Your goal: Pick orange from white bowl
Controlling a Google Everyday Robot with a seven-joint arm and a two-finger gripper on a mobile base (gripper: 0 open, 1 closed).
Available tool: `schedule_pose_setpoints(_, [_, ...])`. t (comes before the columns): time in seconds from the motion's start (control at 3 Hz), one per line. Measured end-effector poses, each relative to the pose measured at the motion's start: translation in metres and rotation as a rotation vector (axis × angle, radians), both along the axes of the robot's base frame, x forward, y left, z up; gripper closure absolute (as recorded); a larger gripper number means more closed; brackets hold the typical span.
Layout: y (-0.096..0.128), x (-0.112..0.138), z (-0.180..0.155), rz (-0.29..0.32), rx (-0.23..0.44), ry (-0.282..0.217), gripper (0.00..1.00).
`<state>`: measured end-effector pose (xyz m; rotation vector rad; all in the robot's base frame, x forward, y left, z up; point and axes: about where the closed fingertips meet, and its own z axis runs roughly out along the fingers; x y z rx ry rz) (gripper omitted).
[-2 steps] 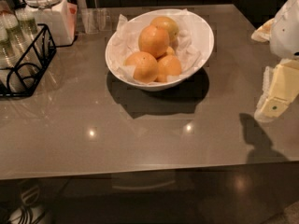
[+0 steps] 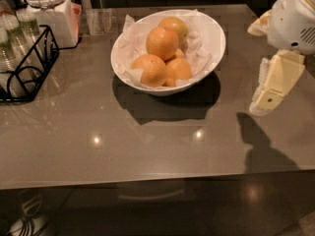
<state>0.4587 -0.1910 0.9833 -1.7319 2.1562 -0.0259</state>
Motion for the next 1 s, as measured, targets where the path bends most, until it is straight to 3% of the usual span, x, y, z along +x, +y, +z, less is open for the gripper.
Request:
schedule_pose_setpoints(0.67, [0.105, 0.038, 0.016, 0.304, 0.042, -0.027, 0.00])
schedule_pose_setpoints(1.0, [0.107, 0.040, 0.018, 0.306, 0.044, -0.036, 0.00])
